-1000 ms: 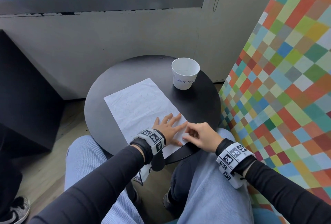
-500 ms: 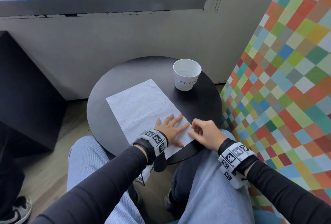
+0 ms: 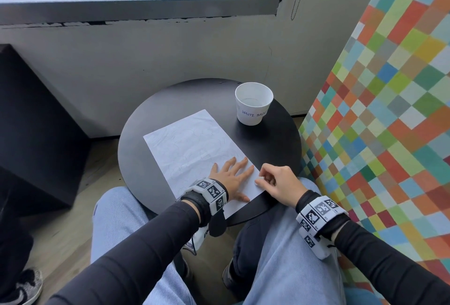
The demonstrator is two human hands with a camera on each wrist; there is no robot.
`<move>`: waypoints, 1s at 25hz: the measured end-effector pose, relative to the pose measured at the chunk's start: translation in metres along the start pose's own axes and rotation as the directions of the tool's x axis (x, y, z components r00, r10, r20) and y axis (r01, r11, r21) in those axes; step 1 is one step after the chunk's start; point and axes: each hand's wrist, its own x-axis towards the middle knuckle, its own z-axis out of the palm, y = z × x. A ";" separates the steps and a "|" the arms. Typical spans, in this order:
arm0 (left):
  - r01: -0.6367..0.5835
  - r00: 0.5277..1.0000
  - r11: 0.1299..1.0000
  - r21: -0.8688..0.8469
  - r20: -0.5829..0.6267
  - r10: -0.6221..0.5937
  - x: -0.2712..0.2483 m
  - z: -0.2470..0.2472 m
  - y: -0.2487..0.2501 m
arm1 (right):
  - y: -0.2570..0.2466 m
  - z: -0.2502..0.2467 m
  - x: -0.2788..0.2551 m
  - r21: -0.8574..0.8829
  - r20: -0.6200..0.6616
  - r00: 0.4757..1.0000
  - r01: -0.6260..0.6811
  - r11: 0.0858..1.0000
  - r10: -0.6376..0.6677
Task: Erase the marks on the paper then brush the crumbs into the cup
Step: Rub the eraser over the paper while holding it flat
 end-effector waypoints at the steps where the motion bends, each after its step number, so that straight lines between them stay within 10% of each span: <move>1: 0.000 1.000 1.000 -0.002 0.003 0.000 0.000 0.000 0.000 | 0.001 0.000 0.002 -0.007 -0.027 1.000 -0.015 1.000 0.015; 25: -0.022 1.000 1.000 -0.019 -0.008 0.022 0.000 0.000 -0.002 | -0.005 0.001 0.001 -0.048 -0.015 1.000 0.024 0.999 -0.025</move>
